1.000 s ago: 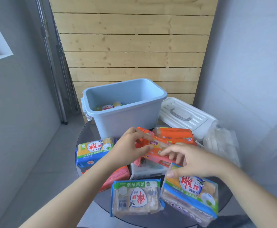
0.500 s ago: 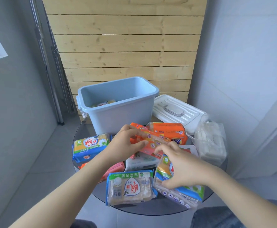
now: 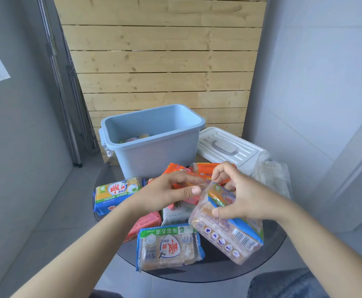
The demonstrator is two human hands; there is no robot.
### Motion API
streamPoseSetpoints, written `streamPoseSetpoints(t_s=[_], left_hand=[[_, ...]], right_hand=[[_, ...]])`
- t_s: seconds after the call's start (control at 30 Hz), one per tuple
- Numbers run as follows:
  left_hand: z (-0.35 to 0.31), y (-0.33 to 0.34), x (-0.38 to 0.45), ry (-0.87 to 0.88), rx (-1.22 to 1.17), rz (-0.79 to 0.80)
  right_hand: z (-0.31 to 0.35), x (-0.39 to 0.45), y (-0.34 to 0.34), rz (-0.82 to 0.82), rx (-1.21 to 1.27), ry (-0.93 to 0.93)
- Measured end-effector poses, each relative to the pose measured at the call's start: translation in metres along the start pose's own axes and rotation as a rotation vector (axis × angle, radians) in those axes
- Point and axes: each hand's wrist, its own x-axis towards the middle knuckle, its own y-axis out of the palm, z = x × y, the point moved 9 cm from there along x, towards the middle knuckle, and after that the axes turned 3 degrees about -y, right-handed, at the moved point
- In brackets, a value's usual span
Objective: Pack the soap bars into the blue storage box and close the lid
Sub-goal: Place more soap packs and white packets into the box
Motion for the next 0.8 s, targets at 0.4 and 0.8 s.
streamPoseSetpoints(t_s=[0.4,0.8], left_hand=[[-0.018,-0.009,-0.004,0.035,-0.278,0.086],[-0.014,-0.079,0.000,0.013,-0.547,-0.268]], right_hand=[[0.024,0.028,-0.013,-0.024,0.325,-0.167],[0.039,0.057,-0.033,0.068,0.276,-0.156]])
